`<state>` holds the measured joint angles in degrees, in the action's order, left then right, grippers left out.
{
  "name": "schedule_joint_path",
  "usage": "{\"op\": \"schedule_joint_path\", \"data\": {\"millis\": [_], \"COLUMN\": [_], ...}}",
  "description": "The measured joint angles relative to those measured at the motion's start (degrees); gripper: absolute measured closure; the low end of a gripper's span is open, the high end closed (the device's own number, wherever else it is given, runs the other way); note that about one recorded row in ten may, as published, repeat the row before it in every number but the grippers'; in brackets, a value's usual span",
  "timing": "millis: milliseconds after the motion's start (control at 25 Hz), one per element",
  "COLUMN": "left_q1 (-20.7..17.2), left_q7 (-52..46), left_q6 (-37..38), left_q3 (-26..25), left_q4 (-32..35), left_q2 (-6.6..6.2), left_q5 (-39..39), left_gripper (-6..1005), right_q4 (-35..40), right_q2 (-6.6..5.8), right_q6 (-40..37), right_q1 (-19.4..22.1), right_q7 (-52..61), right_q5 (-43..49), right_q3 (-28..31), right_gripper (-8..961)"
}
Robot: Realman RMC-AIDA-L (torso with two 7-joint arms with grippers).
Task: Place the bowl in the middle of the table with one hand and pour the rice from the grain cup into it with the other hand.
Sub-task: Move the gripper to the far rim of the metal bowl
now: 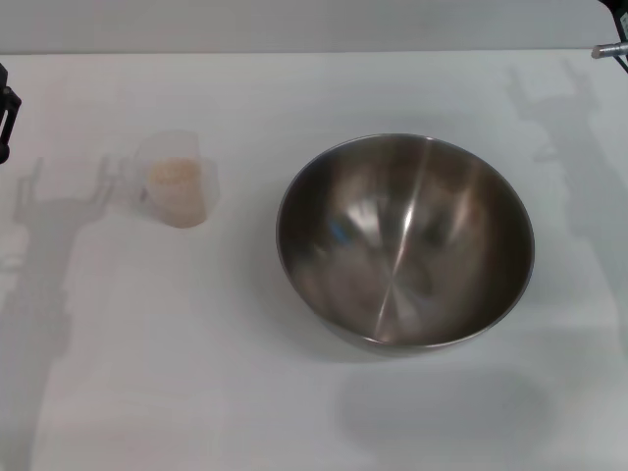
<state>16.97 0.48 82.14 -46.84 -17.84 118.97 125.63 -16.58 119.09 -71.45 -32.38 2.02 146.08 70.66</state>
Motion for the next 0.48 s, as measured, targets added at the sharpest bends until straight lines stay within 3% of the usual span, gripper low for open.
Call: {"op": "schedule_joint_path", "data": {"millis": [480], "left_q1": [0.38], "left_q7": [0.17], "left_q6": [-0.73], "left_q3": [-0.51], "left_q4": [0.09], "left_q2": [0.0], "left_q5": [-0.35], "left_gripper": [170], "right_q4": [1.16], "right_q2": [0.0], "right_q6": [-0.09], "right_q1": [-0.14], "right_q7": [0.0], "right_q5": [0.0], "right_q3": [1.11], "right_gripper": [159]}}
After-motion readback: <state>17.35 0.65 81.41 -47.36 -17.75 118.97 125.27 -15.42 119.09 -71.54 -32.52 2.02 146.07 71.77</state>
